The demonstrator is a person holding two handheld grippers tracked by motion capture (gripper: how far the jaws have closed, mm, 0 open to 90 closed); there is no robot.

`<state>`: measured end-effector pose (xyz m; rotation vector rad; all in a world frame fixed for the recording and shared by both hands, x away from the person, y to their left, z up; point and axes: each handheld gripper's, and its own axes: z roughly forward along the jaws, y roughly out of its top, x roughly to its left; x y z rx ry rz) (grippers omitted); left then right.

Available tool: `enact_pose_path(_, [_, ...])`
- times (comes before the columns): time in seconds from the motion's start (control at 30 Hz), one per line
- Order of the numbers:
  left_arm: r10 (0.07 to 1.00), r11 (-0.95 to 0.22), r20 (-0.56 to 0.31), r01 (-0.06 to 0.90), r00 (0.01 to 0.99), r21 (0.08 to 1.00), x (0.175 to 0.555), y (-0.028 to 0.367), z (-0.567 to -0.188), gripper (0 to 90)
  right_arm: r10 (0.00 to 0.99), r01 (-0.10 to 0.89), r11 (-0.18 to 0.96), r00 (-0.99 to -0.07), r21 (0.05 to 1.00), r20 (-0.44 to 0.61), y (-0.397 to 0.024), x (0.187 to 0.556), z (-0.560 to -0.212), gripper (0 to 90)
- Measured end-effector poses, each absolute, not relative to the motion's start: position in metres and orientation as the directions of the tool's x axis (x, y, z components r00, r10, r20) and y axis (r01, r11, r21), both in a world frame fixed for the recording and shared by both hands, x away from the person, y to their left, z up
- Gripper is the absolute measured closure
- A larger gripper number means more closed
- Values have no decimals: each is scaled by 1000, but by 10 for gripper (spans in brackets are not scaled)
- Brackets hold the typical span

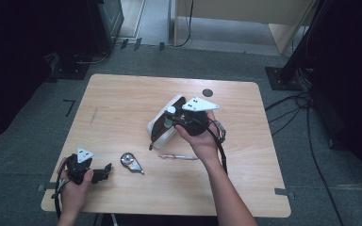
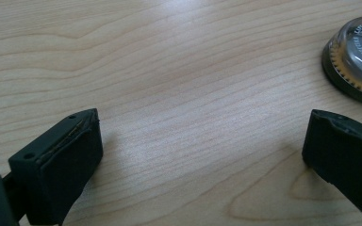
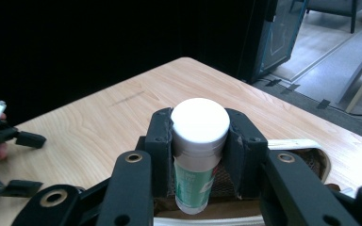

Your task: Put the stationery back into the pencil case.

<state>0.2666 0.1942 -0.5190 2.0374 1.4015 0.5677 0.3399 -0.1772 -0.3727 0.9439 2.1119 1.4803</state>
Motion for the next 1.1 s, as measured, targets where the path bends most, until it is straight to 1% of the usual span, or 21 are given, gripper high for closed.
enact_pose_path(0.57, [934,-269,13,681,357,681,267,194,-519,0,729,356,244,-681,902,72,-162,357,-411,657])
enact_pose_path(0.77, [934,-268,12,680,356,683,266,194,-519,0,730,378,283,-681,881,58,-158,359,-424,657])
enact_pose_path(1.1, [934,-268,11,680,357,683,266,194,-519,0,728,421,332,-684,844,55,-152,366,-436,656])
